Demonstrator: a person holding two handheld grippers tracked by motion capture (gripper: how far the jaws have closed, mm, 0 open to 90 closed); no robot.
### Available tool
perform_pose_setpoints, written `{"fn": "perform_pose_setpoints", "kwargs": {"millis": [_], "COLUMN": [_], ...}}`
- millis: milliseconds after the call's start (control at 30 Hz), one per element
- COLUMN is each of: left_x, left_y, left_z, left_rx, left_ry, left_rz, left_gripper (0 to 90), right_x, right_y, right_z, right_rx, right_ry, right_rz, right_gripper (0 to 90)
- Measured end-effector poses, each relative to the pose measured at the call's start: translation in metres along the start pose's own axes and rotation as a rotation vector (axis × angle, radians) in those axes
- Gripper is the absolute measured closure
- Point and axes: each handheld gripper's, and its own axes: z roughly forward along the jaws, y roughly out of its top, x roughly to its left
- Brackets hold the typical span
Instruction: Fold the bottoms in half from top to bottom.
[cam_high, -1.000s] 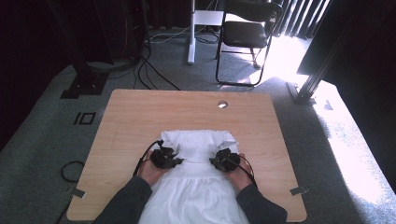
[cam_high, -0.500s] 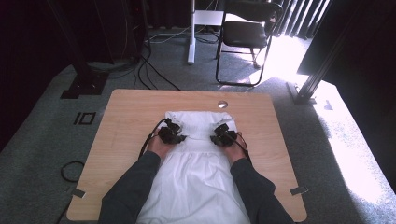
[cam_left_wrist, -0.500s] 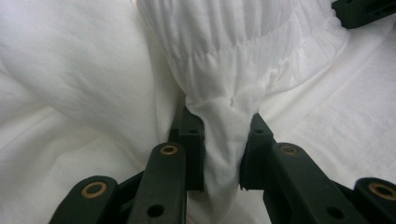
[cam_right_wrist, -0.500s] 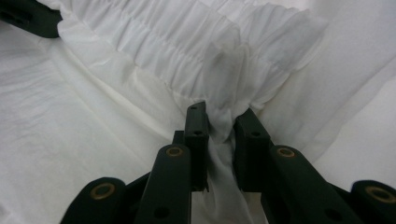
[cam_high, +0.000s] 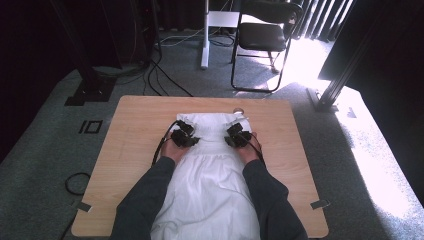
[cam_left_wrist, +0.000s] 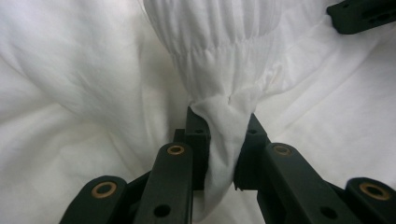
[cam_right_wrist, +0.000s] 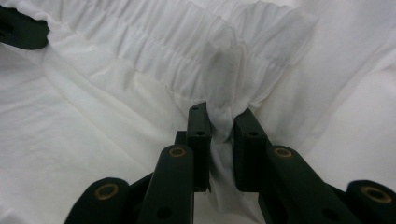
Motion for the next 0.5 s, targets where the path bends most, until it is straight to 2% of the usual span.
{"fn": "perform_pose_setpoints", "kwargs": {"millis": [100, 267, 333, 433, 500], "left_x": [-0.002, -0.014, -0.022, -0.034, -0.041], "left_y": [0.006, 0.024, 0.03, 0.032, 0.029], "left_z": [-0.024, -0.069, -0.092, -0.12, -0.132], "left_rx": [-0.09, -0.197, -0.24, -0.289, -0.309], "left_ry": [-0.029, -0.045, -0.05, -0.072, -0.088], "left_rz": [-0.004, 0.038, 0.067, 0.104, 0.116], "left_gripper": [80.9, 81.1, 81.1, 81.0, 81.0], "right_x": [-0.002, -0.001, 0.001, 0.005, 0.009], "right_y": [0.008, 0.024, 0.029, 0.031, 0.029], "right_z": [-0.023, -0.071, -0.091, -0.119, -0.135], "right_rx": [-0.071, -0.203, -0.25, -0.317, -0.355], "right_ry": [0.009, 0.004, -0.002, 0.006, 0.02], "right_rz": [-0.018, -0.048, -0.066, -0.09, -0.103], "right_gripper": [79.5, 79.6, 79.6, 79.4, 79.3]}}
